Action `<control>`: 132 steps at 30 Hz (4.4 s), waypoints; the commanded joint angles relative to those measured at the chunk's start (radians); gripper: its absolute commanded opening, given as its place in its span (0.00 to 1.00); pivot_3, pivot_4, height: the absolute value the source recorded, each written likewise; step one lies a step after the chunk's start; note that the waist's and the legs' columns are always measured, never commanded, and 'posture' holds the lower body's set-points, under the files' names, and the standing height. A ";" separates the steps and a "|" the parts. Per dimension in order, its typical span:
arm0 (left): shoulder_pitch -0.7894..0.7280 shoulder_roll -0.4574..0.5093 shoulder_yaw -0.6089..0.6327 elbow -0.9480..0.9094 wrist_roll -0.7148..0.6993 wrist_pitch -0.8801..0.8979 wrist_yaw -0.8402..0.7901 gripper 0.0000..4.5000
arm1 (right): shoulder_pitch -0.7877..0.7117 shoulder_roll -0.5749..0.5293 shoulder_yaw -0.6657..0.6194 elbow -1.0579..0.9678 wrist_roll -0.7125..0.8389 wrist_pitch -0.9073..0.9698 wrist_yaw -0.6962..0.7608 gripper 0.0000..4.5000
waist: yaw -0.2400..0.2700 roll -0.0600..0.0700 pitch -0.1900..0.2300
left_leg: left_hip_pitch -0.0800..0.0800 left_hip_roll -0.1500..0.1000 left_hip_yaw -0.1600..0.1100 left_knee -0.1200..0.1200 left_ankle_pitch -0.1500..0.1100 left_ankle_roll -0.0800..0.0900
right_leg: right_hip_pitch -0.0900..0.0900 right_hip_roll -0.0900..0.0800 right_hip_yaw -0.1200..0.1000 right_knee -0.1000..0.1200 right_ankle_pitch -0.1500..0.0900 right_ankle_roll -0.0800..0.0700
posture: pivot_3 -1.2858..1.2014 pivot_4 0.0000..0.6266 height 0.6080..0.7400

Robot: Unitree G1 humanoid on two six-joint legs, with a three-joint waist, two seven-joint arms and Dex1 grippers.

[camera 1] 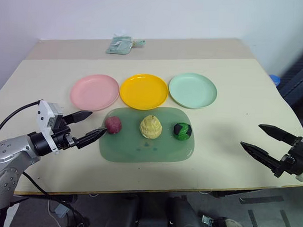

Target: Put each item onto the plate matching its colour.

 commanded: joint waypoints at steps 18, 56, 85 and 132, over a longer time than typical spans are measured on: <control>-0.081 -0.102 -0.080 -0.069 0.098 -0.001 0.185 1.00 | -0.415 -0.090 0.288 -0.007 0.072 0.081 -0.012 0.99 | 0.000 -0.001 0.000 | -0.001 0.000 0.000 0.002 0.001 0.001 | -0.001 0.000 -0.001 0.000 0.001 -0.001 | 0.52 0.24 1.00; -0.290 -0.347 -0.373 0.110 0.392 0.177 0.502 1.00 | -1.028 0.096 0.814 0.372 -0.271 -0.004 0.272 0.99 | 0.000 -0.001 0.001 | -0.005 -0.001 0.000 0.012 0.000 0.001 | -0.006 0.000 -0.001 0.013 0.006 0.006 | 0.52 0.24 1.00; -0.709 -0.503 -0.121 0.619 0.646 -0.125 0.978 0.61 | -1.082 0.335 0.769 0.424 -0.371 -0.103 -0.074 1.00 | -0.002 -0.003 0.001 | -0.005 -0.002 0.001 0.014 0.005 -0.007 | -0.009 0.001 -0.001 0.016 0.007 0.007 | 0.52 0.24 1.00; -0.118 -0.099 -0.169 0.168 0.159 -0.183 -0.298 0.99 | -0.928 0.434 1.003 0.380 -0.445 0.077 -0.082 1.00 | -0.010 -0.002 0.001 | -0.007 -0.003 0.001 0.013 0.003 -0.003 | -0.016 0.000 0.002 0.026 0.006 0.004 | 0.52 0.24 1.00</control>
